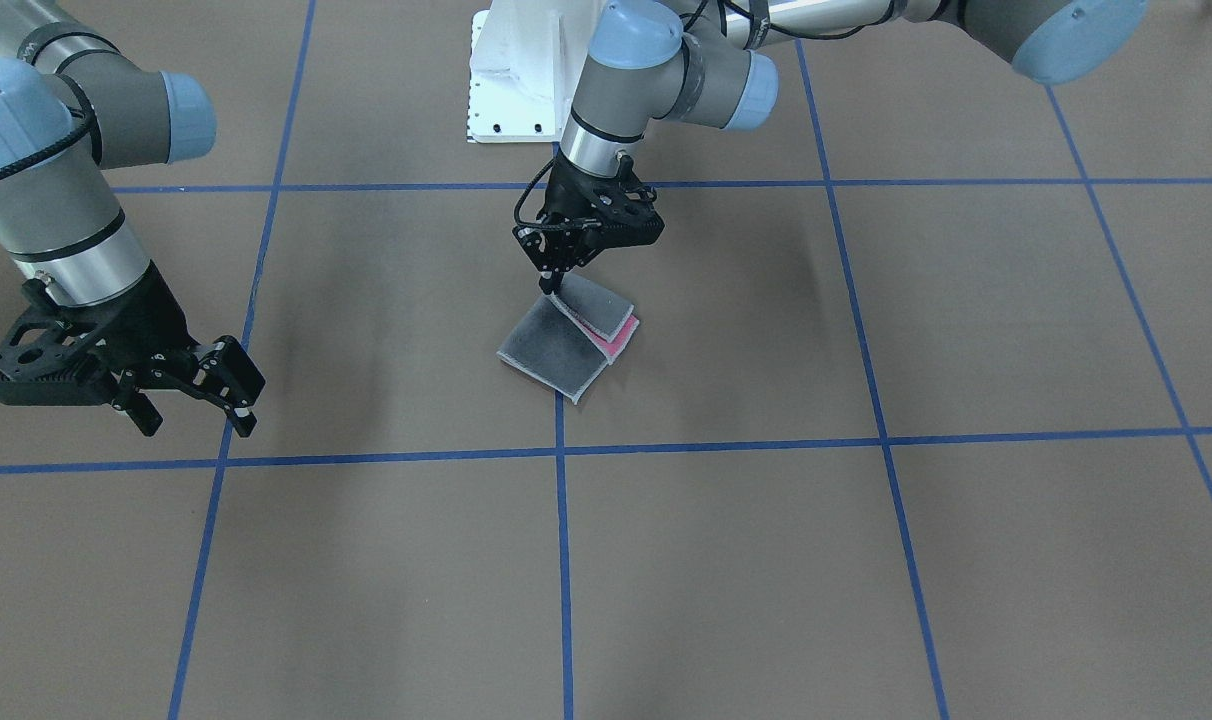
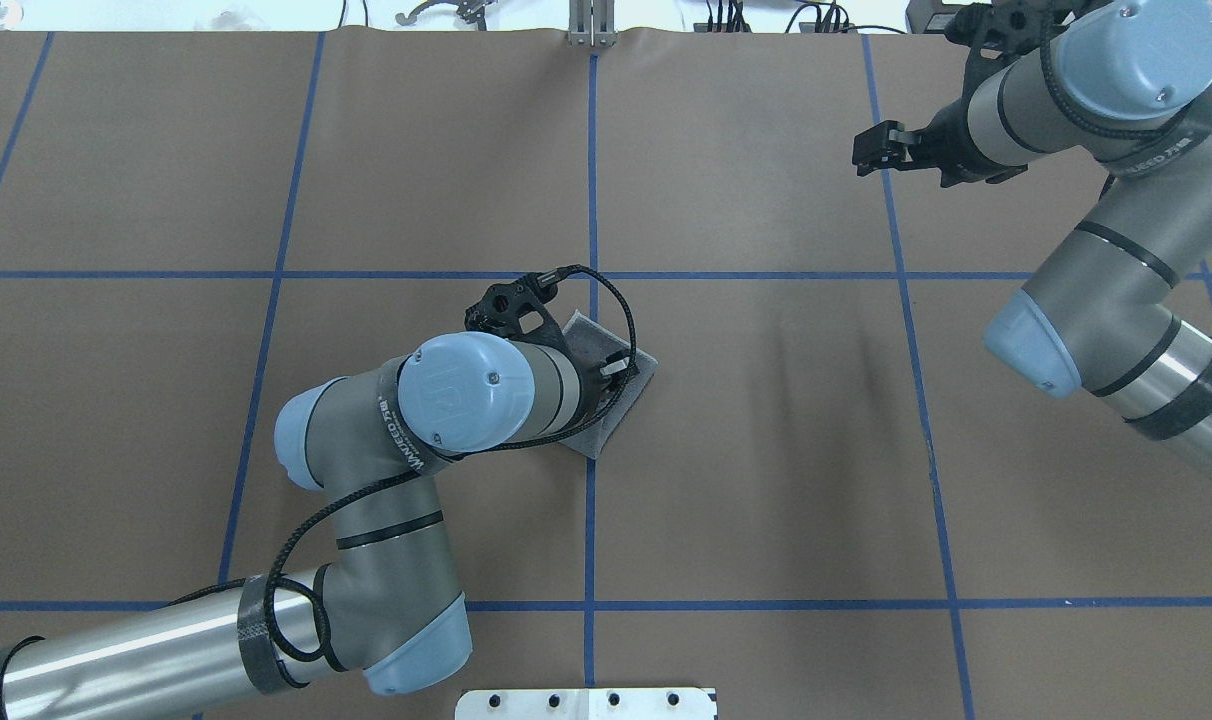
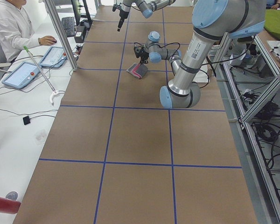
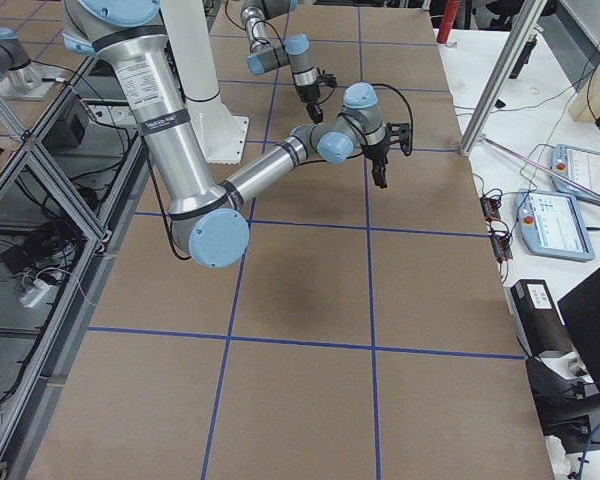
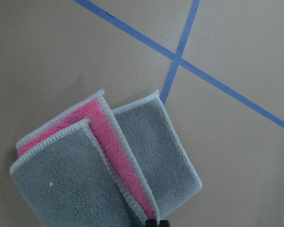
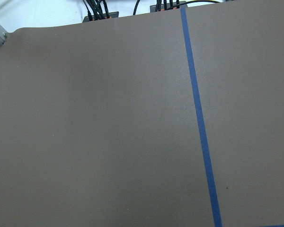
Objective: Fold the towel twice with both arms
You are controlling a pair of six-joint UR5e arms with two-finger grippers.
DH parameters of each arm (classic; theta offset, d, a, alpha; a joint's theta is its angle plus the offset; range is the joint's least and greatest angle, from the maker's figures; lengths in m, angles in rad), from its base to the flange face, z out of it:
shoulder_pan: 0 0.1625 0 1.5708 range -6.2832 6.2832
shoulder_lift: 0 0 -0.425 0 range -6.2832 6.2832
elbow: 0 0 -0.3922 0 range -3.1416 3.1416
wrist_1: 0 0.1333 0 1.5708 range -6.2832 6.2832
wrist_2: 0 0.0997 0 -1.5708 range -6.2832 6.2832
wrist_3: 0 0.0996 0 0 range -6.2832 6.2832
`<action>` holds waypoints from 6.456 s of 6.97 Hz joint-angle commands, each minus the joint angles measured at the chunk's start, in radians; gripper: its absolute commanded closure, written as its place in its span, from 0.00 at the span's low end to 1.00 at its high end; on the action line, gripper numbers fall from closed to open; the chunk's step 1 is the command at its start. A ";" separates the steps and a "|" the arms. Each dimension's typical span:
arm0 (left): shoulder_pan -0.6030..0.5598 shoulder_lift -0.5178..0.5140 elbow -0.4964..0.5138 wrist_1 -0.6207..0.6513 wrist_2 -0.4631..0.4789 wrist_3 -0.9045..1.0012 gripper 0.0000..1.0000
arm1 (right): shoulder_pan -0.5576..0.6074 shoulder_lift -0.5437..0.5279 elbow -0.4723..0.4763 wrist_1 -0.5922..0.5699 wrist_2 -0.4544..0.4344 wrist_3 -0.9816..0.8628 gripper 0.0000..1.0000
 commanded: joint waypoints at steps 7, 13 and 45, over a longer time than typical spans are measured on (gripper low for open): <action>-0.051 -0.107 0.133 0.005 0.000 -0.004 1.00 | -0.002 0.000 -0.002 0.000 0.000 0.000 0.00; -0.051 -0.181 0.231 0.002 0.000 -0.005 1.00 | -0.002 0.002 -0.004 0.000 0.000 -0.002 0.00; -1.224 0.790 -0.067 0.363 -0.724 1.836 0.00 | 0.655 -0.305 -0.180 -0.264 0.385 -1.019 0.00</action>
